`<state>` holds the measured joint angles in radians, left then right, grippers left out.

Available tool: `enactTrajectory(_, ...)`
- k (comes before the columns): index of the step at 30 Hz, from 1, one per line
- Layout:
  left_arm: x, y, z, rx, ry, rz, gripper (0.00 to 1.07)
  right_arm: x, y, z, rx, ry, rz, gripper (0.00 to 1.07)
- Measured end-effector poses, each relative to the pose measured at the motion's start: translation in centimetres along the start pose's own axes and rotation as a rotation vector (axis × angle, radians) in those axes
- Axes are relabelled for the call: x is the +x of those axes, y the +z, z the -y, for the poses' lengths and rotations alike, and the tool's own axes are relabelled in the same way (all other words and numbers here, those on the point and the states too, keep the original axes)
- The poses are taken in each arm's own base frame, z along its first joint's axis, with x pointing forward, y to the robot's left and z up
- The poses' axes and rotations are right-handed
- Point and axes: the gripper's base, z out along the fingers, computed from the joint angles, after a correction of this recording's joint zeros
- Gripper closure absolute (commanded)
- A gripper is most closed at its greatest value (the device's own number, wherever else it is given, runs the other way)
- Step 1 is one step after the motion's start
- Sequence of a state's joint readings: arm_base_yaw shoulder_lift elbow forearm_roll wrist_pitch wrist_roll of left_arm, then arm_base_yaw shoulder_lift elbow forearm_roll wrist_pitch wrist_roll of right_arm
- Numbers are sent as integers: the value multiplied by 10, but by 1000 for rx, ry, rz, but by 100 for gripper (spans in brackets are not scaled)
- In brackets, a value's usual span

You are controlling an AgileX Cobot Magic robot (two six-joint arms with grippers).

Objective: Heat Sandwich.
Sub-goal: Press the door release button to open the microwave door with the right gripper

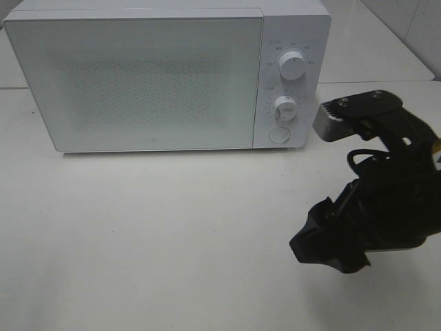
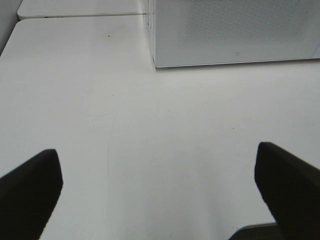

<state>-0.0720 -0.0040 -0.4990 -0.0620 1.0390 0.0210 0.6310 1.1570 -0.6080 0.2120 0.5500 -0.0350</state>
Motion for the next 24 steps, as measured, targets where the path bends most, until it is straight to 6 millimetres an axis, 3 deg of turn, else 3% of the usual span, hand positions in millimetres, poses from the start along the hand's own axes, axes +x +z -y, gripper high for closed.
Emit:
enactTrajectory(8,0,0,0,0,0,0,5,3,-66,-8,-3,-79,19,32)
enactTrajectory(11,0,0,0,0,0,0,5,7,-78,-9,2,-93,32,32)
enactTrajectory(19,0,0,0,0,0,0,5,46,-125,-8,15,-139,129,32)
enactTrajectory(24,0,0,0,0,0,0,5,62,-139,-6,25,-146,164,32)
